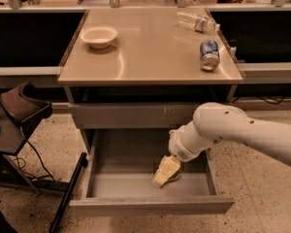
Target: Pick sponge from middle drawer and place on counter
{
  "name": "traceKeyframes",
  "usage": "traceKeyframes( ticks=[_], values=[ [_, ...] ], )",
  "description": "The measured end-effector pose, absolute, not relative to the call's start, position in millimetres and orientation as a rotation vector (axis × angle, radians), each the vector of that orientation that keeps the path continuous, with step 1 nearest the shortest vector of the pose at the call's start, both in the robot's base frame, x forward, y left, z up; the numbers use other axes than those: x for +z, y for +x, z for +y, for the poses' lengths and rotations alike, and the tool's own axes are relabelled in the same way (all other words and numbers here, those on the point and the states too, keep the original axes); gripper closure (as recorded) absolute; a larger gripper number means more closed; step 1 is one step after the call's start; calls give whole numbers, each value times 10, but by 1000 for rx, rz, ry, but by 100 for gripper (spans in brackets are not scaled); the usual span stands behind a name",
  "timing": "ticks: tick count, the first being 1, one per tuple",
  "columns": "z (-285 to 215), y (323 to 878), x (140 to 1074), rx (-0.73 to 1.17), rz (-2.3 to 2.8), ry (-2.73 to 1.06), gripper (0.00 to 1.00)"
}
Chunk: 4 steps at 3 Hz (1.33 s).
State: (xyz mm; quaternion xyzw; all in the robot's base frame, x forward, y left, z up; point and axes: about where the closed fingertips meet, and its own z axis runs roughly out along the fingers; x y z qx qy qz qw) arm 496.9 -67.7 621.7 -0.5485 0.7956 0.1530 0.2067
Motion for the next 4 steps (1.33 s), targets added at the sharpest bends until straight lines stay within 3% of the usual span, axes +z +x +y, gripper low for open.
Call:
traceKeyframes(
  ticks=[1,3,4],
  values=[
    [-653,5054,6059,459,2244,-1489,0],
    [-1092,5712,5874,265,2311,-1246,0],
    [-1118,5757,5883,255,2310,-1220,0]
  ],
)
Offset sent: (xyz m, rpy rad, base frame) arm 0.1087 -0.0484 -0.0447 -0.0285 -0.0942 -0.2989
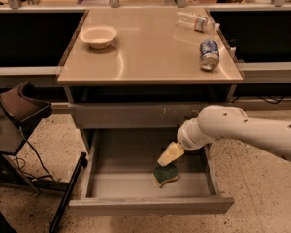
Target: Pick sponge from middle drawer and place on counter
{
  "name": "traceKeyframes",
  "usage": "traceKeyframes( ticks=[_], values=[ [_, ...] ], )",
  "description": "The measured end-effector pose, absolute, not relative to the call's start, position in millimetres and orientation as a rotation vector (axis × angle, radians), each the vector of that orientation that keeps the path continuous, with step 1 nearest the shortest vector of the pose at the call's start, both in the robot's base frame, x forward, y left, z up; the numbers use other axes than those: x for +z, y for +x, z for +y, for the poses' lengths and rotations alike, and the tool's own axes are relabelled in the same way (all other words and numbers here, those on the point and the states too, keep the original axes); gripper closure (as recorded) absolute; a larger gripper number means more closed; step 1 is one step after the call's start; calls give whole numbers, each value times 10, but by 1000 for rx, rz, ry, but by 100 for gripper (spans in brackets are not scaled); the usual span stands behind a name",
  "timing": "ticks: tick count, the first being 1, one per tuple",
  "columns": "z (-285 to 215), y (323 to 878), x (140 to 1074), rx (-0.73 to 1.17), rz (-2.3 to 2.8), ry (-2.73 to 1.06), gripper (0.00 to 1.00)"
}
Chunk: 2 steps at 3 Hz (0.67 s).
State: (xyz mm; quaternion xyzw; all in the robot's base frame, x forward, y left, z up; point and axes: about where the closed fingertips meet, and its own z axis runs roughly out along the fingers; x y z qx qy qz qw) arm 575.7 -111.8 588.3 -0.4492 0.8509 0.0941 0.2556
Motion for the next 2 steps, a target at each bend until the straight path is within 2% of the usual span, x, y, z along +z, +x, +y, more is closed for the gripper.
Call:
traceKeyframes(
  ticks=[2],
  values=[
    [-792,5604,5235,459,2382,-1281,0]
  ],
)
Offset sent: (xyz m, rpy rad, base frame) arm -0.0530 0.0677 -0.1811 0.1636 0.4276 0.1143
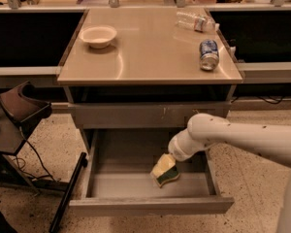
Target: Pick sponge from middle drawer and place on counter
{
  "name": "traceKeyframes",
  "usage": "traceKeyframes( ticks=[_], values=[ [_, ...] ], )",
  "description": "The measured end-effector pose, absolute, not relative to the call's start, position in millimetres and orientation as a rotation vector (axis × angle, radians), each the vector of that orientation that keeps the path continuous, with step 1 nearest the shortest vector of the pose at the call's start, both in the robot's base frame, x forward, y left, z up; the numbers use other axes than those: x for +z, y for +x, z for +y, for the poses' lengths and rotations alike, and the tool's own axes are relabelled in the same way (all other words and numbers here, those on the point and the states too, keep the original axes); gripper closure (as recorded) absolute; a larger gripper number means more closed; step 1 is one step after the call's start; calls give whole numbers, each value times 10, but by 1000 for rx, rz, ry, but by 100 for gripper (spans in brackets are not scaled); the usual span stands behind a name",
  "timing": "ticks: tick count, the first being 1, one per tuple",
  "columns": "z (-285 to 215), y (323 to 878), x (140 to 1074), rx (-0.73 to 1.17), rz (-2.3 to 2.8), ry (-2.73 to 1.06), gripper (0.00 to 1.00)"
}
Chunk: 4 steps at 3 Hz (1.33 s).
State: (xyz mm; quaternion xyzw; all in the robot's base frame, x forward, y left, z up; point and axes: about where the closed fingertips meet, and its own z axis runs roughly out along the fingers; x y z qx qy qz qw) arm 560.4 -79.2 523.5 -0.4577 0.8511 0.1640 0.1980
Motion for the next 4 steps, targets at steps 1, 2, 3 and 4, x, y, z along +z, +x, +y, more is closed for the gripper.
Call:
traceKeyframes(
  ticks=[1,2,3,4],
  values=[
    [-633,5413,4580,629,2468,-1267,0],
    [-651,5415,4071,645,2556,-1199,0],
    [-659,5406,4014,647,2566,-1186,0],
    [-650,5448,3983,664,2577,-1158,0]
  ],
)
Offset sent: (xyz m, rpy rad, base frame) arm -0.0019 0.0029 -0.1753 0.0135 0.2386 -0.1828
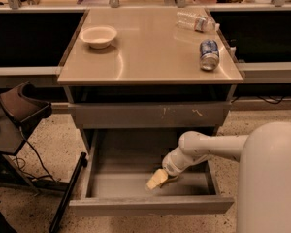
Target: Pick sponge from middle drawer and place on counter
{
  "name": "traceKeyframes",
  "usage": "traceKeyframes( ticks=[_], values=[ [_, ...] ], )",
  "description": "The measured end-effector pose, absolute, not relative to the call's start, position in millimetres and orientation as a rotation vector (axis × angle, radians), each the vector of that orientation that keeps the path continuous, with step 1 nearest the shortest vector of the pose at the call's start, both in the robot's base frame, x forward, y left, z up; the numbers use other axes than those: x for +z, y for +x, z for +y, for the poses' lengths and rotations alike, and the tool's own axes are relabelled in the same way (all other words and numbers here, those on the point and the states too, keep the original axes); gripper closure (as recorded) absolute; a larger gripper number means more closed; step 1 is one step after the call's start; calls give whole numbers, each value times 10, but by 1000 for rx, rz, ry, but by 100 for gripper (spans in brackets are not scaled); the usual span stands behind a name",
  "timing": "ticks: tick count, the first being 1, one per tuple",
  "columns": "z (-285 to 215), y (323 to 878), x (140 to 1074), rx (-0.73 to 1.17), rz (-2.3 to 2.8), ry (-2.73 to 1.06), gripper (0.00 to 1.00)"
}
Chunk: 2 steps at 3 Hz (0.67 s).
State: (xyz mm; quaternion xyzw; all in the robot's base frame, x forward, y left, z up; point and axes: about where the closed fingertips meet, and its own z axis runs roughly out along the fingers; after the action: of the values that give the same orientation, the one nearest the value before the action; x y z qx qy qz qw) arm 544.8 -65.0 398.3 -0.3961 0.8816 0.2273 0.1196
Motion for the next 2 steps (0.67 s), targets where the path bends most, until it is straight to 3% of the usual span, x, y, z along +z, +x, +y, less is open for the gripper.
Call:
traceKeyframes(
  ticks=[2],
  values=[
    [-886,5945,3848,634,2664,-789,0]
  ],
)
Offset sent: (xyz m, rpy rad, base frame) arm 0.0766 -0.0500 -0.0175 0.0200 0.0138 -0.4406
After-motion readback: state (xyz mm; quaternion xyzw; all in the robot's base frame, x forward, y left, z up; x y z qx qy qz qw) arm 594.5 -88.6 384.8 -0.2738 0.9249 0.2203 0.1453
